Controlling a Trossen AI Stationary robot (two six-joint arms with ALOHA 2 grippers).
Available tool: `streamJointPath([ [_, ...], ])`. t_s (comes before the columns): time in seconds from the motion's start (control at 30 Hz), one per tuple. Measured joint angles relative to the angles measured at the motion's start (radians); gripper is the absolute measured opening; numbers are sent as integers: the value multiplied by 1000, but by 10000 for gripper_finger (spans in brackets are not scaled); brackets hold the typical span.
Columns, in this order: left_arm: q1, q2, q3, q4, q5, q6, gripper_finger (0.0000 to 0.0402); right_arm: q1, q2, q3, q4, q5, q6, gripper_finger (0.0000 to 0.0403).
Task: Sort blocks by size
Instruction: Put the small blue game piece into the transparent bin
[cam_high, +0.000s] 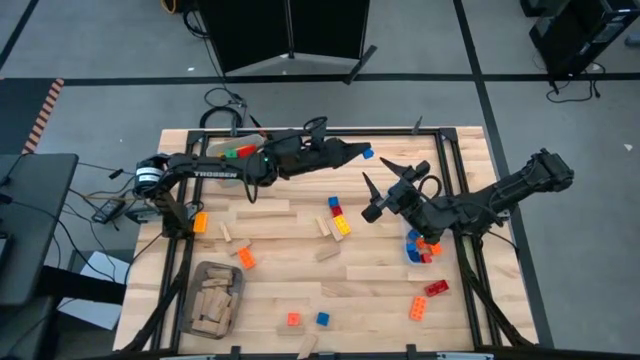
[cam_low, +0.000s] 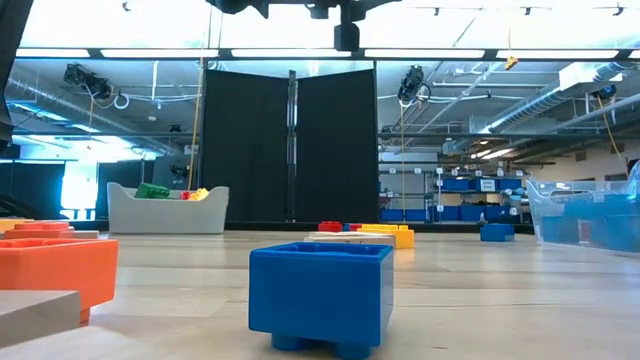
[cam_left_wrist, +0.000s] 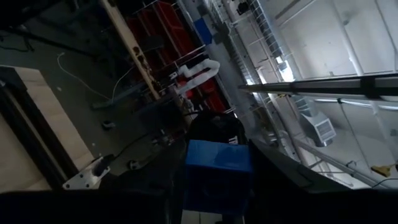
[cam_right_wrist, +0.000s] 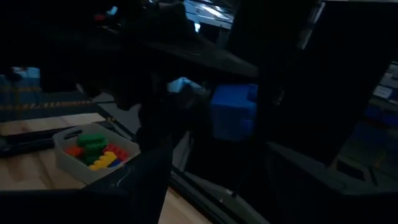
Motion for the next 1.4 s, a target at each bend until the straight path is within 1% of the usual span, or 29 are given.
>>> streamJointPath([
  [0.17,0,0,0,-1,-10,1,157,-50,0,0,37,-47,-15,267],
  [0.3,0,0,0,-1,-11,2,157,-86,0,0,89,-104,-59,256],
  [0.43,0,0,0,-3,-11,2,157,-113,0,0,100,-123,-86,232],
  [0.63,0,0,0,-3,-15,2,157,-141,0,0,99,-147,-89,184],
  [0.7,0,0,0,-3,-15,2,157,-150,0,0,100,-171,-89,166],
  [0.87,0,0,0,-7,-19,0,159,-155,0,0,98,-173,-96,113],
  [0.93,0,0,0,-8,-19,6,164,-155,0,0,98,-173,-99,111],
  [1.07,0,0,0,-8,-10,78,184,-151,0,0,103,-172,-96,111],
  [1.17,13,0,0,1,-6,86,200,-134,0,0,102,-133,-102,111],
  [1.23,31,0,0,26,-7,109,208,-112,-1,0,102,-69,-116,111],
  [1.3,53,-1,0,48,-2,188,212,-80,-7,0,102,5,-155,111],
  [1.4,91,-1,0,63,75,261,212,-21,-26,0,100,107,-211,111],
])
